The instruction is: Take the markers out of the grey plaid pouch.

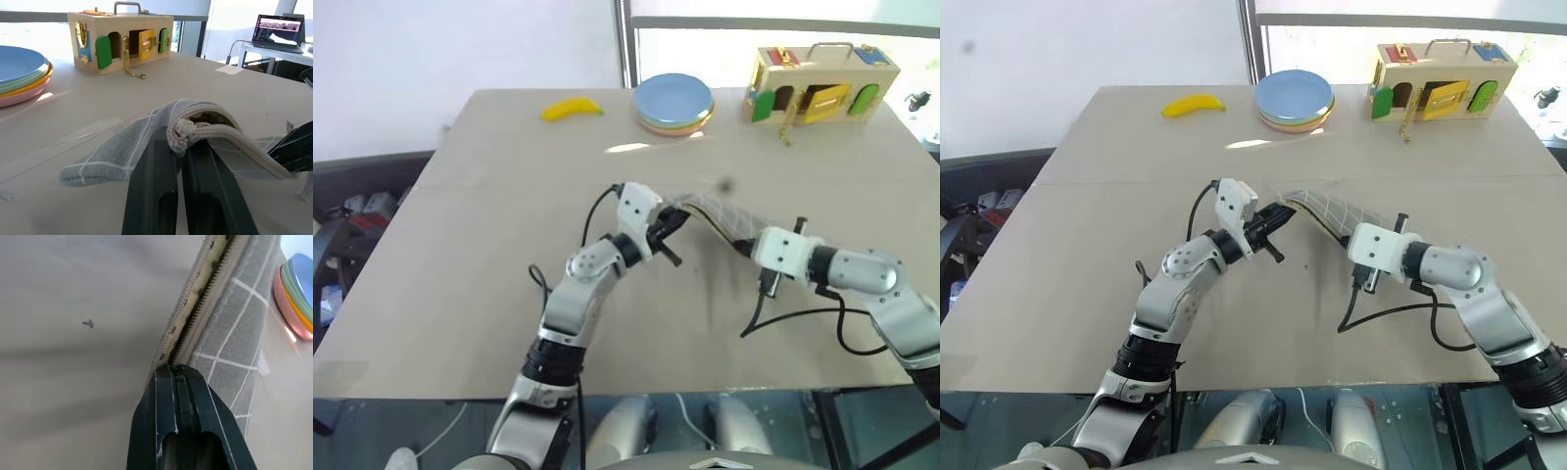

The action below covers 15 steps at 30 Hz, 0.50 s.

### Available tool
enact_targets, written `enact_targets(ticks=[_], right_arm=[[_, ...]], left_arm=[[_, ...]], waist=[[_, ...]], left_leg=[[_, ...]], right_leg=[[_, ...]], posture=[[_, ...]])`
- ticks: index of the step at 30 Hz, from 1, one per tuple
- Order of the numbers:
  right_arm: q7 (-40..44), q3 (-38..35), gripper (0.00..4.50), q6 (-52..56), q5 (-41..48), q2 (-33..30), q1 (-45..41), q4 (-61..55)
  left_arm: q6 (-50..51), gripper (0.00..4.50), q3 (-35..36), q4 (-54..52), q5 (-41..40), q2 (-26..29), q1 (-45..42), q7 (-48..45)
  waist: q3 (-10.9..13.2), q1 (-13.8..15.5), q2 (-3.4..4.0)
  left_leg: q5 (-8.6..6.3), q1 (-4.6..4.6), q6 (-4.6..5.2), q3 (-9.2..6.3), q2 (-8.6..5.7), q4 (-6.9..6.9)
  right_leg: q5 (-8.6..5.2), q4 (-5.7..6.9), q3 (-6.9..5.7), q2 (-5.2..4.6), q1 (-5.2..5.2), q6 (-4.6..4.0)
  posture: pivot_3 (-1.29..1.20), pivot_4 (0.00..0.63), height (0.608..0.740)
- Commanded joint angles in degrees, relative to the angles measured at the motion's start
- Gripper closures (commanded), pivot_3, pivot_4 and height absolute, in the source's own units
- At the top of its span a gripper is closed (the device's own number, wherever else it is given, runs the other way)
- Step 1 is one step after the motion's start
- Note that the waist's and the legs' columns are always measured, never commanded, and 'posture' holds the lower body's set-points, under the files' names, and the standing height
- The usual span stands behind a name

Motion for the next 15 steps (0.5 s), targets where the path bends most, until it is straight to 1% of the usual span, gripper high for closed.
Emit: enact_targets(ticks=[1,7,15], right_arm=[[0.64,1.32,4.45,-4.92,-4.13,0.06,-2.64,-0.07],[0.63,3.25,4.45,-11.62,-10.78,0.30,-5.79,1.67],[2.27,4.69,4.45,-12.40,-14.80,2.33,-7.26,3.80]], left_arm=[[-0.43,4.50,-0.24,-2.02,-0.49,-0.34,-1.06,-0.23],[-0.41,4.50,-0.59,-1.98,-0.43,-0.57,-0.92,-0.21],[-0.15,4.50,-0.58,-1.79,-0.64,-1.01,-1.14,-0.16]], waist=[[0.00,-0.01,0.00],[0.01,0.01,-0.02],[0.02,-0.01,-0.03]], left_leg=[[0.00,0.00,0.00,0.00,0.00,0.00],[0.00,0.00,0.00,0.00,0.00,0.01],[0.00,0.01,-0.01,0.00,0.00,0.01]], right_leg=[[0.00,0.00,0.00,0.00,0.00,0.00],[0.00,-0.01,-0.01,0.01,-0.01,0.00],[0.00,0.00,-0.01,0.01,-0.03,0.00]], posture=[[0.00,0.150,0.740],[0.00,0.150,0.740],[0.00,0.150,0.740]])
